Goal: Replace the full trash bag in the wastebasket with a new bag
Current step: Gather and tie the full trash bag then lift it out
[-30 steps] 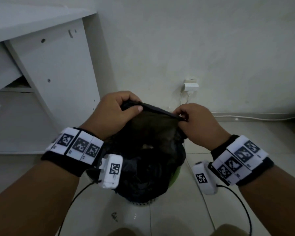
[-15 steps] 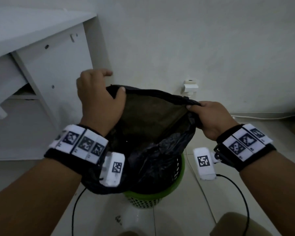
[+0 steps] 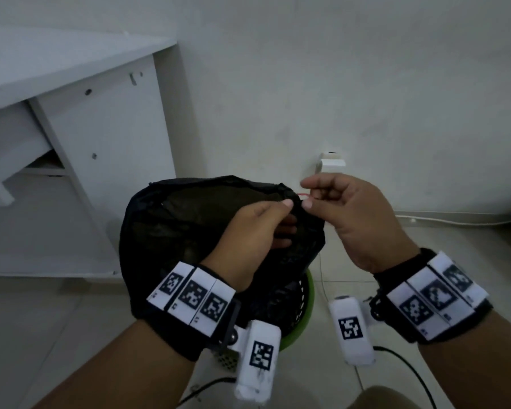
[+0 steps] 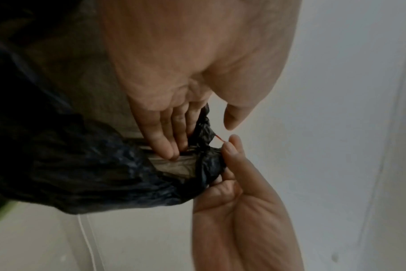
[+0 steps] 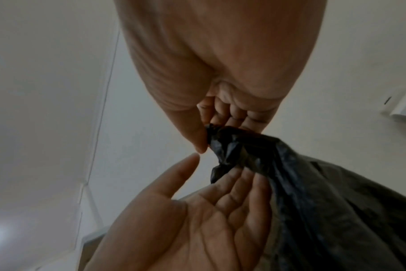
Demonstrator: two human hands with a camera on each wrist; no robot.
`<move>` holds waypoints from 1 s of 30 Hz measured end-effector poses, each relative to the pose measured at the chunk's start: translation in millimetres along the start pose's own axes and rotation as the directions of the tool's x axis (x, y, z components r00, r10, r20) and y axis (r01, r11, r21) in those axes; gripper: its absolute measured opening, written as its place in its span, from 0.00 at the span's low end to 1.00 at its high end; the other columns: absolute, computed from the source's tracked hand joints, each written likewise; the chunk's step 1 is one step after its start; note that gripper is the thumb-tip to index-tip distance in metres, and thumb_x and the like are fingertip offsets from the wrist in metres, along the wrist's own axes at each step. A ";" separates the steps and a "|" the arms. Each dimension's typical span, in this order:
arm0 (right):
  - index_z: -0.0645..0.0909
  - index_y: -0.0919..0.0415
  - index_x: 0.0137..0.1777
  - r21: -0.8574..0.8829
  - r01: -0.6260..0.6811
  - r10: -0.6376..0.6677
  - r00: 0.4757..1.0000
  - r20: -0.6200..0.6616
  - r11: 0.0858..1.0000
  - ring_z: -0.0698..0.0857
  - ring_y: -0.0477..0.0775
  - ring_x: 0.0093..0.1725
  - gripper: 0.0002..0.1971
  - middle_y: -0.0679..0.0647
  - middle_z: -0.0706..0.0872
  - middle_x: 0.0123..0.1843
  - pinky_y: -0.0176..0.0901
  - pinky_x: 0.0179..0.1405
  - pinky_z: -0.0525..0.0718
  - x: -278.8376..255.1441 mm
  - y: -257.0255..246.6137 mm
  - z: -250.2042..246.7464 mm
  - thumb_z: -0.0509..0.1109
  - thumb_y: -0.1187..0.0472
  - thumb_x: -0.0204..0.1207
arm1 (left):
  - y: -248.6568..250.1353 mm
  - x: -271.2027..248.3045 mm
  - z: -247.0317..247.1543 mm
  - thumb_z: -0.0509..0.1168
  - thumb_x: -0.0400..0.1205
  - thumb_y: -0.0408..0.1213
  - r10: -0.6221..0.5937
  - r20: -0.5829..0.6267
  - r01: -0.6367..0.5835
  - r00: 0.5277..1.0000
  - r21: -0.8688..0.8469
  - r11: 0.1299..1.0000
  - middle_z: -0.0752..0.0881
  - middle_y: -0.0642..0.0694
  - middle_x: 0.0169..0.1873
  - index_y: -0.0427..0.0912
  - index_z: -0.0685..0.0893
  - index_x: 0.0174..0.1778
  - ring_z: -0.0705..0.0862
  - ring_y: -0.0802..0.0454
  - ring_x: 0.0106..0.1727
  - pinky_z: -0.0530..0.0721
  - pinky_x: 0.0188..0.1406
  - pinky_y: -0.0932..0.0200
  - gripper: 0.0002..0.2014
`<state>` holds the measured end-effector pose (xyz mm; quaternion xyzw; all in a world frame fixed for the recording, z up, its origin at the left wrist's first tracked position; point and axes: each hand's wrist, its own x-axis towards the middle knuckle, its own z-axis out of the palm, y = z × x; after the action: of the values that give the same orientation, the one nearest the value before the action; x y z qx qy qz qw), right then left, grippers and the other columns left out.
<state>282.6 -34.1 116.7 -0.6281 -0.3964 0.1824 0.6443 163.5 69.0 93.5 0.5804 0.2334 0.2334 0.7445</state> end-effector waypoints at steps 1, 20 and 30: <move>0.86 0.59 0.53 -0.008 0.013 -0.013 1.000 0.028 1.000 0.84 0.50 0.43 0.15 0.54 0.84 0.41 0.37 0.49 0.85 -4.9 1.5 1.8 0.75 0.77 0.72 | 0.5 1.0 2.6 0.65 0.86 0.42 -0.024 -0.011 0.023 1.000 -0.070 0.997 0.90 0.44 0.41 0.41 0.89 0.48 0.89 0.51 0.42 0.88 0.46 0.53 0.10; 0.86 0.62 0.42 -0.131 -0.161 0.149 0.984 -0.100 0.978 0.88 0.56 0.39 0.11 0.57 0.90 0.39 0.59 0.46 0.90 -0.5 5.0 -2.7 0.66 0.59 0.82 | -10.4 11.8 16.7 0.67 0.85 0.32 0.264 -0.130 -0.259 0.956 0.053 0.964 0.92 0.44 0.49 0.40 0.86 0.61 0.91 0.52 0.51 0.89 0.50 0.59 0.10; 0.81 0.67 0.53 -0.008 0.137 -0.137 0.987 -0.086 0.991 0.82 0.40 0.44 0.08 0.49 0.85 0.45 0.28 0.47 0.80 15.2 -14.3 -3.7 0.61 0.65 0.86 | -7.3 21.1 21.9 0.64 0.78 0.53 0.552 0.059 -0.521 0.832 0.428 0.738 0.82 0.49 0.67 0.45 0.75 0.76 0.79 0.57 0.71 0.76 0.71 0.57 0.30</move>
<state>290.9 -27.6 135.1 -0.6074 -0.4105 0.1098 0.6712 194.2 63.9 89.6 0.7625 0.1281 0.4014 0.4910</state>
